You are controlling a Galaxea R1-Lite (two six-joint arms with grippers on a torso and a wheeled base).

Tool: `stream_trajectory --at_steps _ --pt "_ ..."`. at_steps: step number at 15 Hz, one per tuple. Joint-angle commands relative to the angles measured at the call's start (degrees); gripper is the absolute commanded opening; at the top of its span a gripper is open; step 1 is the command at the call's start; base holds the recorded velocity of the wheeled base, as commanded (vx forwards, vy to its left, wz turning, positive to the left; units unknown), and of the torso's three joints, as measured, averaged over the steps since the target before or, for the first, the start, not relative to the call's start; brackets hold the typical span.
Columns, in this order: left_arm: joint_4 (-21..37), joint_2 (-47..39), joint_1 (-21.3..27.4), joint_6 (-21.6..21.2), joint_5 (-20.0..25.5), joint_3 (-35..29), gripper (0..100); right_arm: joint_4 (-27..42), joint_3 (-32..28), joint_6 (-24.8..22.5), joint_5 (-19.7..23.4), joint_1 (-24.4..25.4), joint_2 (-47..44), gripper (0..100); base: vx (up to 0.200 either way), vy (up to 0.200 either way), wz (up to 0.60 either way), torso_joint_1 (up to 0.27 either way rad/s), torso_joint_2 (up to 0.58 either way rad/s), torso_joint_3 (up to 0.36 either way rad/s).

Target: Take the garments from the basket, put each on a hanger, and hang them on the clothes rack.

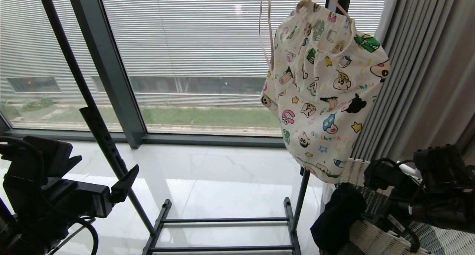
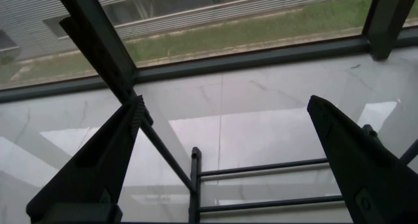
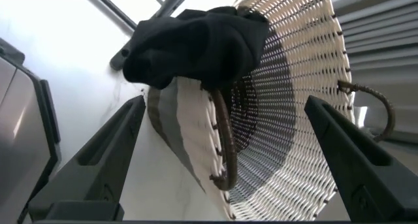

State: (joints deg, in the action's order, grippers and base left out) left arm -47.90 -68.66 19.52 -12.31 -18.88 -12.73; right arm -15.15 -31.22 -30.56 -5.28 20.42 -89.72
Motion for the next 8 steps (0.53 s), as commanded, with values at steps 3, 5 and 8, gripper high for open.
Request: stream_trajectory --at_steps 3,5,8 --pt "0.0 -0.2 0.0 0.0 -0.1 0.3 100 -10.4 -0.7 0.0 -2.4 -0.8 -13.2 100 0.000 0.000 0.00 0.000 0.00 0.000" --pt "0.1 -0.3 0.0 0.0 -0.1 0.3 100 -11.2 -2.3 -0.2 -4.7 -1.8 -15.5 100 0.000 0.000 0.00 0.000 0.00 0.000" --pt "0.1 -0.9 0.1 0.0 -0.1 0.2 100 -11.3 -7.1 -0.2 -6.3 -3.1 -18.9 100 0.000 0.000 0.00 0.000 0.00 0.000"
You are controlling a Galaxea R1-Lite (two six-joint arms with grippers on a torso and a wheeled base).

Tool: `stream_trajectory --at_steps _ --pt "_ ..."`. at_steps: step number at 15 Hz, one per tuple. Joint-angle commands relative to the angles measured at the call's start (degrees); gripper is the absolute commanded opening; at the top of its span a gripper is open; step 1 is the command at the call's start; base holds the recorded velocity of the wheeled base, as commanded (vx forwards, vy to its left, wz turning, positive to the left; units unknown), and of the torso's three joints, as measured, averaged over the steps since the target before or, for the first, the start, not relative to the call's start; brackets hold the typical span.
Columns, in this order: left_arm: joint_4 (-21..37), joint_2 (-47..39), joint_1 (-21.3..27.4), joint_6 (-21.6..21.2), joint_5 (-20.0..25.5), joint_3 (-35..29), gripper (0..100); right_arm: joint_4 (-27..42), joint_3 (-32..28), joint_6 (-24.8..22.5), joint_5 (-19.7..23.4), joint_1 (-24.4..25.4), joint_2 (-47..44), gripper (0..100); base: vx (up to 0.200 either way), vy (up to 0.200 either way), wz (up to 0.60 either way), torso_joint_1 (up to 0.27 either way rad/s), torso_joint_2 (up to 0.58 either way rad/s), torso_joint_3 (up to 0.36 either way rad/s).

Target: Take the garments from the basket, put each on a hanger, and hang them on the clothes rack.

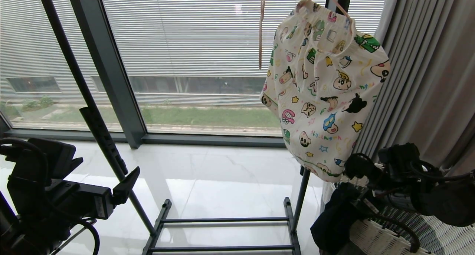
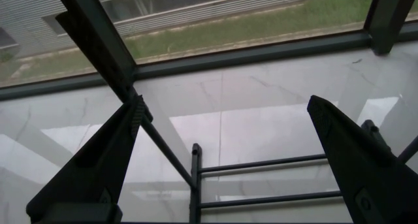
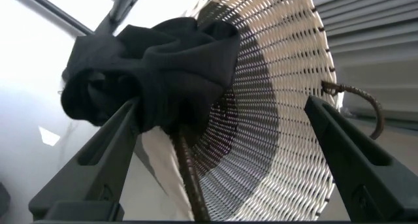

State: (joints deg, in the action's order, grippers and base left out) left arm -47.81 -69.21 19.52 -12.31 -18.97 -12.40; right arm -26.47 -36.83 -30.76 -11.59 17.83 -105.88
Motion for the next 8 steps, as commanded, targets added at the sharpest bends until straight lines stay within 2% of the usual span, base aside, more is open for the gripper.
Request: stream_trajectory --at_steps 1,6,7,8 --pt "0.0 -0.5 0.1 0.0 0.0 -0.1 100 0.0 -2.2 0.0 0.0 -0.5 -3.4 100 0.000 0.000 0.00 0.000 0.00 0.000" --pt "0.0 -0.4 0.0 0.0 0.0 -0.1 100 -0.7 -2.5 -0.1 -0.1 -0.5 -4.9 100 0.000 0.000 0.00 0.000 0.00 0.000" --pt "0.0 -0.4 0.0 0.0 0.0 0.0 100 -0.9 -2.5 -0.1 0.0 -0.5 -5.0 0 0.000 0.000 0.00 0.000 0.00 0.000" --pt "0.0 -0.4 0.0 0.1 0.0 0.0 100 -1.0 -2.5 -0.1 0.0 -0.4 -5.0 0 0.000 0.000 0.00 0.000 0.00 0.000"
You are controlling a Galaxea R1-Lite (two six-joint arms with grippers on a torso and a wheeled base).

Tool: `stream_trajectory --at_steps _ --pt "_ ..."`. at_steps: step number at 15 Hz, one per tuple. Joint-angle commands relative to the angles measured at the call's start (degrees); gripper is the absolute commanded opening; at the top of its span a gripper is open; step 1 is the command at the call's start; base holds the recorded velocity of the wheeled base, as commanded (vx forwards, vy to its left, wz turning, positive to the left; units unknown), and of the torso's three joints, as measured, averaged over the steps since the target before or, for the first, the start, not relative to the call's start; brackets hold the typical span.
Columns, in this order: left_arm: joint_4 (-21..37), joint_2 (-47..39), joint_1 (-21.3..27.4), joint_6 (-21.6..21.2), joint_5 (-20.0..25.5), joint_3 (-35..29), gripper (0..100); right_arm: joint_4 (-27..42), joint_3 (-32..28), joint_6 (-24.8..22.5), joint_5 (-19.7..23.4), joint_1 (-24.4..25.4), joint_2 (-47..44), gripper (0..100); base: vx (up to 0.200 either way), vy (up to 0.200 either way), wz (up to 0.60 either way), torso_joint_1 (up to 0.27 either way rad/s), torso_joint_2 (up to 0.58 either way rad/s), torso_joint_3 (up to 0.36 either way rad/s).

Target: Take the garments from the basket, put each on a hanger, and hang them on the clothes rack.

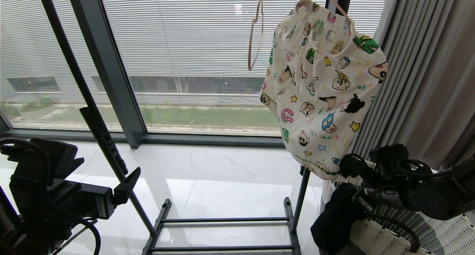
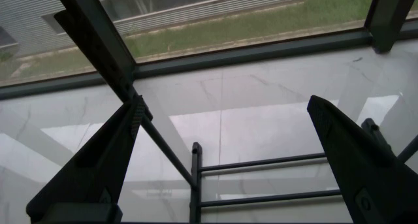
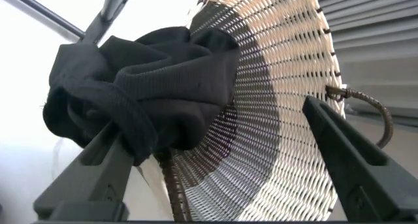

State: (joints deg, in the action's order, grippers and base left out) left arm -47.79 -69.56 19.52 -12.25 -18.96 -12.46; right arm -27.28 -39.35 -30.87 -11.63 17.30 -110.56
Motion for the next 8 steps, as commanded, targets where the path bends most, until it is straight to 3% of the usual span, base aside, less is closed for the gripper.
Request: stream_trajectory --at_steps 1,6,8 --pt "0.0 0.0 0.0 0.0 0.0 0.1 100 -0.1 0.0 -0.1 -0.1 0.3 -0.1 0 0.000 0.000 0.00 0.000 0.00 0.000" --pt "0.0 0.1 -0.1 -1.2 -2.3 0.6 100 0.8 -1.1 -3.3 -0.1 0.3 5.4 0 0.000 0.000 0.00 0.000 0.00 0.000" --pt "0.0 0.2 -0.1 -2.2 -3.5 0.9 100 5.7 -3.6 -3.4 1.4 0.8 9.8 0 0.000 0.000 0.00 0.000 0.00 0.000"
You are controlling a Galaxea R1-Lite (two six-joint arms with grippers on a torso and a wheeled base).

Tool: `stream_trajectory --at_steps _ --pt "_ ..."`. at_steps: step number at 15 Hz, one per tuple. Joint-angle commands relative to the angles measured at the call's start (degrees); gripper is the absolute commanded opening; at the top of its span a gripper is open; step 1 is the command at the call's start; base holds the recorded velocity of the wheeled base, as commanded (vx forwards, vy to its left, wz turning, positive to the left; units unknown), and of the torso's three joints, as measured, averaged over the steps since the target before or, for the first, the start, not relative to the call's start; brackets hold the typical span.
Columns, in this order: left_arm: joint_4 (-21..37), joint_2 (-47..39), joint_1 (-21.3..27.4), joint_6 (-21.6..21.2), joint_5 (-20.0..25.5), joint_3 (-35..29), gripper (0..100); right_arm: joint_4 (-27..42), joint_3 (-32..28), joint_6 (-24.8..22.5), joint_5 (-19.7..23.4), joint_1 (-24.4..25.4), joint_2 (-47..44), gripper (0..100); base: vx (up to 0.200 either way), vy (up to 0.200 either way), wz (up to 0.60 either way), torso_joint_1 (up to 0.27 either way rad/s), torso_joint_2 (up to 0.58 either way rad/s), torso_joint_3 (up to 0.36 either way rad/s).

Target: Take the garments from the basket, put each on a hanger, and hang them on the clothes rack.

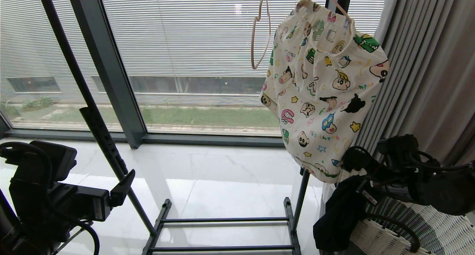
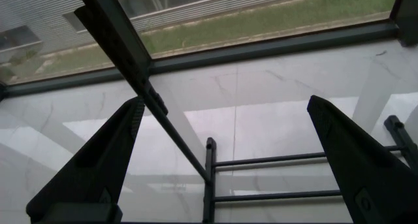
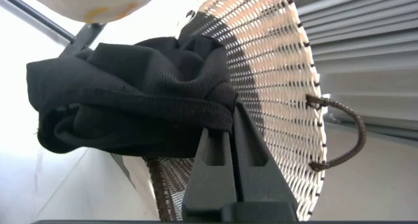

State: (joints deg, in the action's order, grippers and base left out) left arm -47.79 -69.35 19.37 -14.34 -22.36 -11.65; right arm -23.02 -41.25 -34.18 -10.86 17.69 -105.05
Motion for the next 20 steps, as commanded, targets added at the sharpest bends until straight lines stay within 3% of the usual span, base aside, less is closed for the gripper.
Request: stream_trajectory --at_steps 1,3,6,12,14,16,20 --pt "0.0 0.0 0.0 -0.1 -0.1 0.2 100 3.5 -2.8 -0.3 1.3 0.5 5.5 0 0.000 0.000 0.00 0.000 0.00 0.000" --pt "0.0 0.0 0.1 -0.2 -0.1 0.4 100 11.8 -8.1 -0.4 2.2 1.0 9.0 0 -0.100 0.000 0.00 0.001 0.00 0.004" --pt "0.0 0.1 0.1 -0.1 -0.1 0.3 100 14.7 -10.5 -0.4 2.2 2.1 11.0 0 -0.200 0.000 0.00 0.002 0.00 -0.001" --pt "-0.1 0.2 0.1 -0.1 0.0 0.0 100 18.4 -15.1 -0.3 2.2 9.3 14.2 0 -0.200 0.000 0.00 0.001 0.00 0.002" --pt "-0.2 0.5 0.8 0.0 0.2 0.0 100 22.8 -18.4 -0.3 2.2 12.1 15.4 0 -0.200 0.000 0.00 0.002 0.00 0.007" --pt "-0.3 0.6 3.7 0.6 0.2 0.0 100 27.5 -21.8 0.1 2.2 14.3 16.4 0 -0.200 0.000 0.00 0.002 0.00 0.005" --pt "-0.3 0.2 10.1 1.3 0.3 -1.1 100 28.5 -24.7 5.5 3.0 19.8 16.3 0 -0.050 0.000 0.00 0.001 0.00 -0.002"
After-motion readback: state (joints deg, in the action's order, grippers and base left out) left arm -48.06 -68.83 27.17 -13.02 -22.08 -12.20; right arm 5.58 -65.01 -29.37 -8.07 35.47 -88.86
